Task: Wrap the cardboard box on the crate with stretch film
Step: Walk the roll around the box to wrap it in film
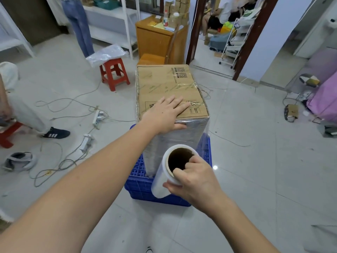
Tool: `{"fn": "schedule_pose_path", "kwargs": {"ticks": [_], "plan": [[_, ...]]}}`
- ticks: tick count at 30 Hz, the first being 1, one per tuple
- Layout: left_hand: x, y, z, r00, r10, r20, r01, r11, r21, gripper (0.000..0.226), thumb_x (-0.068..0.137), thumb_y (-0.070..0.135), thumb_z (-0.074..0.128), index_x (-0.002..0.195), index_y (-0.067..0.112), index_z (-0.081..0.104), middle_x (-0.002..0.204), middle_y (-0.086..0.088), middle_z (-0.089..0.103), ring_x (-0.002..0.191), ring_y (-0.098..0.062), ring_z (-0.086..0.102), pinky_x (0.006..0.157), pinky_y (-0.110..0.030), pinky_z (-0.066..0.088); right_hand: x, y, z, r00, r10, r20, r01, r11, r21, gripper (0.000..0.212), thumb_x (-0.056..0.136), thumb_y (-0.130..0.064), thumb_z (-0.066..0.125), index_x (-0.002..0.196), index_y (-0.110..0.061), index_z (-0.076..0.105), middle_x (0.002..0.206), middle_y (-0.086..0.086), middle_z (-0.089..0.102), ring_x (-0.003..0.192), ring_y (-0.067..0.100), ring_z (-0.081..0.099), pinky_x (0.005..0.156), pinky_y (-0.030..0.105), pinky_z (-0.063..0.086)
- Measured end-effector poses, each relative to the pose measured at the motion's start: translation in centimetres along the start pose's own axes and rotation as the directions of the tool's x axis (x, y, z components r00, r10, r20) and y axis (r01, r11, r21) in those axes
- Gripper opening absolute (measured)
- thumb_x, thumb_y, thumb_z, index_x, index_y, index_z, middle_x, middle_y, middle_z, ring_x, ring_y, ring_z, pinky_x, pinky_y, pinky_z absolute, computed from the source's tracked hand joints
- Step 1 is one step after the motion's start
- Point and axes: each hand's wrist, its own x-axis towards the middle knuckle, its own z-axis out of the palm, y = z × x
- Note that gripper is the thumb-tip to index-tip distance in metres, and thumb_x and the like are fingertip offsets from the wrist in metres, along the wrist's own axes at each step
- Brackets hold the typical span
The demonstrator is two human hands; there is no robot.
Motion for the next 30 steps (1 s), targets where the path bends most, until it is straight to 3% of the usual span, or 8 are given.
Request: {"fn": "schedule_pose_path", "kwargs": {"ticks": [6, 15, 18, 20, 22, 24, 27, 30], "plan": [[-0.1, 0.1, 0.1, 1.000, -0.012, 0.004, 0.012, 1.000, -0.011, 0.089, 0.094, 0.079, 0.035, 0.164, 0.038, -0.002, 0.173, 0.000, 0.003, 0.159, -0.025, 0.003, 0.128, -0.046, 0.006, 0.3, -0.3, 1.8, 0.993, -0.097, 0.061, 0.097, 0.995, 0.003, 0.038, 0.083, -0.042, 0.069, 0.060, -0.017, 0.051, 0.050, -0.002, 0.055, 0.048, 0.018, 0.048, 0.069, 0.032, 0.044], [-0.4, 0.0, -0.4, 0.999, -0.034, -0.001, 0.034, 0.999, -0.034, 0.091, 0.091, 0.081, 0.039, 0.164, 0.039, 0.003, 0.173, 0.002, 0.006, 0.159, -0.022, 0.006, 0.128, -0.045, 0.008, 1.3, -1.3, 0.6, 0.965, -0.056, 0.257, 0.058, 0.998, 0.001, 0.030, 0.080, -0.040, 0.066, 0.070, -0.020, 0.046, 0.054, -0.006, 0.057, 0.052, 0.019, 0.044, 0.074, 0.031, 0.043], [-0.5, -0.2, -0.6, 0.999, -0.044, -0.017, 0.042, 0.997, -0.067, 0.093, 0.089, 0.082, 0.042, 0.163, 0.040, 0.007, 0.173, 0.004, 0.009, 0.159, -0.021, 0.008, 0.128, -0.045, 0.009, 1.7, -2.5, -0.3, 0.945, 0.029, 0.327, -0.013, 0.999, -0.052, 0.021, 0.078, -0.035, 0.067, 0.079, -0.019, 0.053, 0.059, -0.004, 0.062, 0.052, 0.020, 0.051, 0.076, 0.033, 0.047], [-0.4, -0.3, -0.6, 0.999, -0.041, -0.029, 0.039, 0.995, -0.088, 0.095, 0.087, 0.084, 0.044, 0.163, 0.040, 0.010, 0.172, 0.004, 0.012, 0.158, -0.021, 0.010, 0.128, -0.045, 0.011, 1.9, -3.8, -0.7, 0.925, 0.139, 0.354, -0.117, 0.990, -0.084, 0.027, 0.065, -0.029, 0.075, 0.071, -0.019, 0.051, 0.049, -0.004, 0.055, 0.043, 0.020, 0.045, 0.060, 0.030, 0.046], [-0.3, -0.4, -0.6, 0.999, -0.035, -0.039, 0.031, 0.994, -0.107, 0.097, 0.084, 0.085, 0.048, 0.163, 0.039, 0.013, 0.172, 0.003, 0.014, 0.158, -0.022, 0.012, 0.127, -0.046, 0.013, 2.2, -5.1, -0.7, 0.908, 0.220, 0.357, -0.197, 0.975, -0.099, 0.035, 0.050, -0.026, 0.076, 0.063, -0.021, 0.045, 0.040, -0.007, 0.044, 0.038, 0.017, 0.037, 0.048, 0.026, 0.028], [-0.4, -0.6, -0.7, 0.998, -0.031, -0.048, 0.024, 0.990, -0.136, 0.100, 0.082, 0.085, 0.053, 0.163, 0.038, 0.016, 0.171, 0.002, 0.016, 0.158, -0.023, 0.013, 0.126, -0.047, 0.014, 2.5, -6.2, -0.2, 0.909, 0.265, 0.321, -0.235, 0.963, -0.130, 0.034, 0.048, -0.028, 0.073, 0.063, -0.021, 0.043, 0.040, -0.009, 0.035, 0.037, 0.016, 0.035, 0.050, 0.027, 0.021], [-0.7, -1.1, -0.9, 0.999, -0.006, -0.052, -0.005, 0.978, -0.208, 0.098, 0.081, 0.082, 0.058, 0.162, 0.037, 0.022, 0.171, 0.002, 0.019, 0.157, -0.024, 0.016, 0.125, -0.047, 0.014, 3.4, -7.6, 0.5, 0.888, 0.340, 0.311, -0.311, 0.940, -0.142, 0.032, 0.059, -0.032, 0.066, 0.066, -0.021, 0.037, 0.045, -0.010, 0.027, 0.037, 0.016, 0.030, 0.052, 0.031, 0.037], [-1.0, -2.0, -1.6, 0.997, 0.037, -0.066, -0.058, 0.927, -0.369, 0.082, 0.085, 0.071, 0.064, 0.156, 0.038, 0.037, 0.167, 0.001, 0.029, 0.155, -0.024, 0.023, 0.124, -0.048, 0.017, 4.7, -8.8, 1.0, 0.833, 0.474, 0.285, -0.433, 0.880, -0.195, 0.031, 0.061, -0.034, 0.062, 0.065, -0.022, 0.033, 0.044, -0.009, 0.032, 0.038, 0.017, 0.029, 0.054, 0.031, 0.039]]}}
